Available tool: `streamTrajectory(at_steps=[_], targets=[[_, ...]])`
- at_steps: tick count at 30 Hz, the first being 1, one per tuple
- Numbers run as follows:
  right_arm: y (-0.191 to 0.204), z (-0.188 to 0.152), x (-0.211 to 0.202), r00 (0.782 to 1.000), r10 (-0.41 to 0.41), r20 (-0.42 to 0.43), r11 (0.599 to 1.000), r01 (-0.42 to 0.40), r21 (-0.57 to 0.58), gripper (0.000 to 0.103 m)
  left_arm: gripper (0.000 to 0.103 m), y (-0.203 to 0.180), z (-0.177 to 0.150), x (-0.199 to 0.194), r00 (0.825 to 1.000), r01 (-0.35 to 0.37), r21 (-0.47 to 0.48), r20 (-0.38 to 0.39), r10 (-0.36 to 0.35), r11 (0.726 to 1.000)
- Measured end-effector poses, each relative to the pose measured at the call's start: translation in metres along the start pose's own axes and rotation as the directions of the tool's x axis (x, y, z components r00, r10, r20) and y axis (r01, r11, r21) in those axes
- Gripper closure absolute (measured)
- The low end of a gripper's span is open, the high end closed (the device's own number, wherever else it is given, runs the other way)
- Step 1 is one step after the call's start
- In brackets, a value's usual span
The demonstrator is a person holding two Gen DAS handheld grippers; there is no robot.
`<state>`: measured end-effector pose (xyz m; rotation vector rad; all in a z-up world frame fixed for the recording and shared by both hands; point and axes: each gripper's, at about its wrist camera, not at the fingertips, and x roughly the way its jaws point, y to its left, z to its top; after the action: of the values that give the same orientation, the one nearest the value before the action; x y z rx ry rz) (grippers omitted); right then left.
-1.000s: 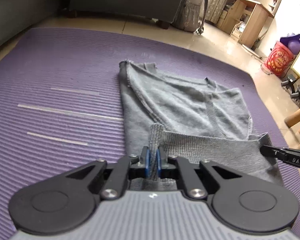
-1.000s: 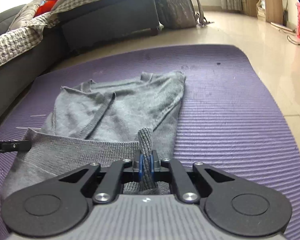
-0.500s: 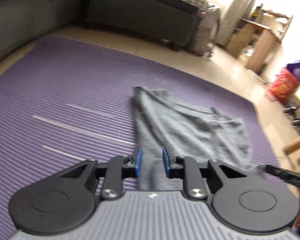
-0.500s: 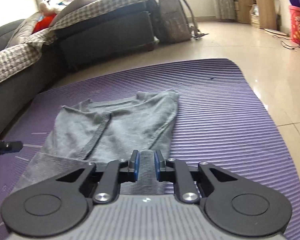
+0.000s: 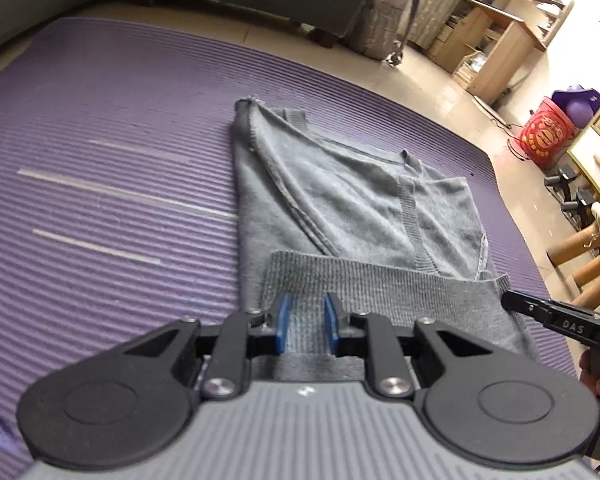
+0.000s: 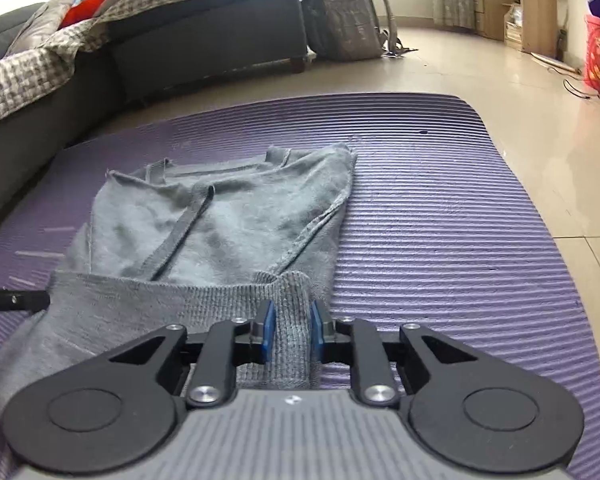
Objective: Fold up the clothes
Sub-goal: 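Fold the hem up over the print with both tools, then release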
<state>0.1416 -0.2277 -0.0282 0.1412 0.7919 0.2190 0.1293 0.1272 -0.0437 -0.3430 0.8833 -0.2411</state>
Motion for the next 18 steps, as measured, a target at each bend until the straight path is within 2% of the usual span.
streamTrajectory(at_steps=[1, 2, 6, 7, 8, 10, 12, 15, 18], targets=[[0.002, 0.003, -0.006, 1.000, 0.007, -0.017, 1.000, -0.007, 0.001, 0.077, 0.055, -0.002, 0.000, -0.005, 0.999, -0.014, 0.007, -0.038, 0.014, 1.000], [0.005, 0.005, -0.011, 0.999, 0.010, -0.032, 1.000, -0.010, -0.004, 0.076, 0.055, -0.004, -0.001, -0.011, 0.996, -0.032, 0.021, -0.080, 0.033, 0.999], [0.016, 0.006, -0.029, 0.996, -0.007, -0.086, 0.998, 0.001, -0.068, 0.076, 0.054, -0.011, -0.007, -0.027, 0.986, -0.068, 0.068, -0.148, 0.078, 0.995], [0.018, 0.005, -0.035, 0.995, -0.014, -0.103, 0.996, 0.006, -0.084, 0.075, 0.051, -0.012, -0.009, -0.031, 0.984, -0.074, 0.072, -0.160, 0.085, 0.995], [0.020, 0.003, -0.040, 0.993, -0.020, -0.117, 0.995, 0.008, -0.099, 0.075, 0.049, -0.014, -0.010, -0.034, 0.981, -0.078, 0.074, -0.174, 0.090, 0.994], [0.024, -0.005, -0.055, 0.985, -0.031, -0.169, 0.992, 0.010, -0.127, 0.070, 0.037, -0.019, -0.015, -0.042, 0.970, -0.067, 0.078, -0.230, 0.083, 0.995], [0.023, -0.011, -0.067, 0.978, -0.038, -0.204, 0.991, 0.010, -0.135, 0.069, 0.037, -0.027, -0.024, -0.049, 0.962, -0.049, 0.091, -0.265, 0.072, 0.995], [0.020, -0.019, -0.077, 0.976, -0.042, -0.215, 0.991, 0.012, -0.137, 0.070, 0.037, -0.030, -0.031, -0.057, 0.960, -0.076, 0.079, -0.265, 0.095, 0.994], [0.012, -0.027, -0.087, 0.974, -0.029, -0.226, 0.996, 0.010, -0.084, 0.070, 0.038, -0.021, -0.038, -0.061, 0.960, -0.070, -0.033, -0.276, 0.058, 0.997]])
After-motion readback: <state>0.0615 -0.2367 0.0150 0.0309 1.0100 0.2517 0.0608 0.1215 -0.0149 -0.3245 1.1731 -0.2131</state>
